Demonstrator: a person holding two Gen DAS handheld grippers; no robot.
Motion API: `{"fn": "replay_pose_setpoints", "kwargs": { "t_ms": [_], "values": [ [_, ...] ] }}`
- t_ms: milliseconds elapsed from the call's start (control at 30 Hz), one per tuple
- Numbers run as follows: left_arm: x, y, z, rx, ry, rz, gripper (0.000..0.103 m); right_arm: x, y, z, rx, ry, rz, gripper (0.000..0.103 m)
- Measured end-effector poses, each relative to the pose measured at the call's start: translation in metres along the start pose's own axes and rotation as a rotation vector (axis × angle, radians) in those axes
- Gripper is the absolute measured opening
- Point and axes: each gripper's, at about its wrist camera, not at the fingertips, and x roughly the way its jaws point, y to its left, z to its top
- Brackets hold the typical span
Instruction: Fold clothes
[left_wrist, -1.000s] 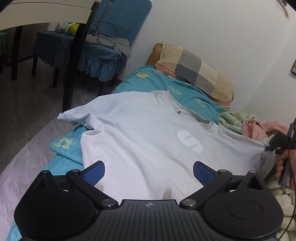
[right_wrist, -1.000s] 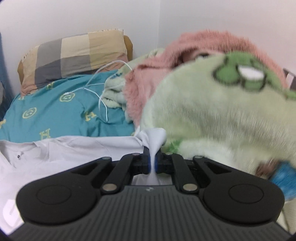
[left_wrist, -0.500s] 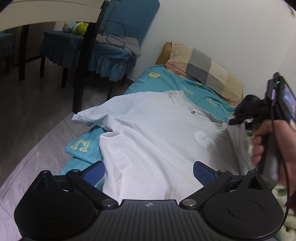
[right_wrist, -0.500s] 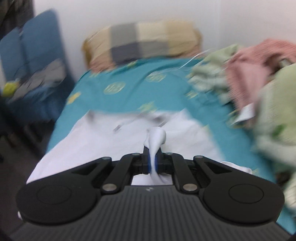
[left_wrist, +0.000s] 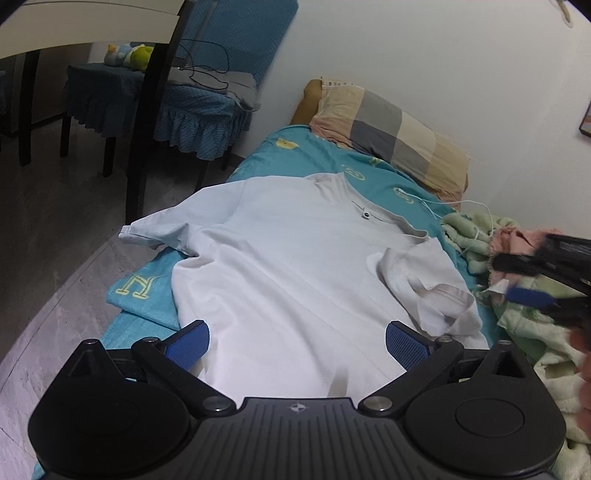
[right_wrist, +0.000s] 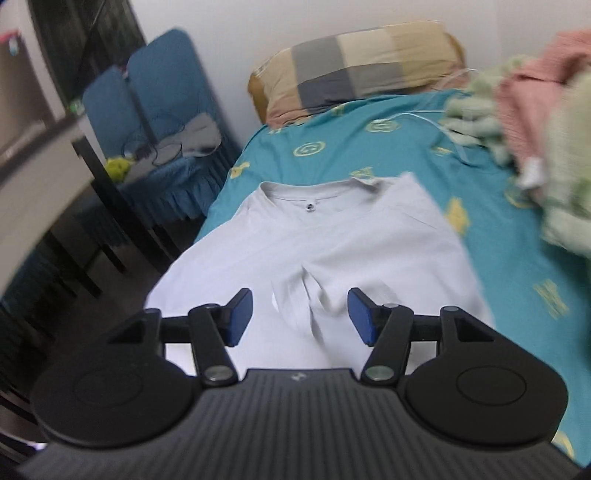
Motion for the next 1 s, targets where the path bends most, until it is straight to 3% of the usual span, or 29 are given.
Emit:
{"fn": "replay_pose_setpoints", "kwargs": {
  "t_ms": [267, 467, 600, 800, 900, 1000],
  "values": [
    [-0.036, -0.027, -0.023, 0.062, 0.007, -0.073, 0.102, -0.127, -0.029, -0.054, 0.118, -0.090, 0.006, 0.060],
    [-0.027, -0.062, -0.025, 0.114, 0.057, -0.089, 0.097, -0.140, -0.069, -0.064, 0.221, -0.127, -0.057, 0.060],
    [0.006, -0.095, -0.007, 0.038, 0.128, -0.163, 0.095, -0.138, -0.097, -0.060, 0.272, -0.160, -0.096, 0.060],
    [0.102, -0.149, 0.019, -0.173, 0.199, -0.257, 0.094, -0.133, -0.135, -0.061, 0.359, -0.194, -0.164, 0.062],
    [0.155, -0.166, 0.015, -0.267, 0.248, -0.240, 0.090, -0.123, -0.151, -0.063, 0.411, -0.177, -0.171, 0.062],
    [0.194, -0.170, 0.007, -0.323, 0.277, -0.193, 0.076, -0.110, -0.158, -0.063, 0.439, -0.145, -0.173, 0.062]
  ]
}}
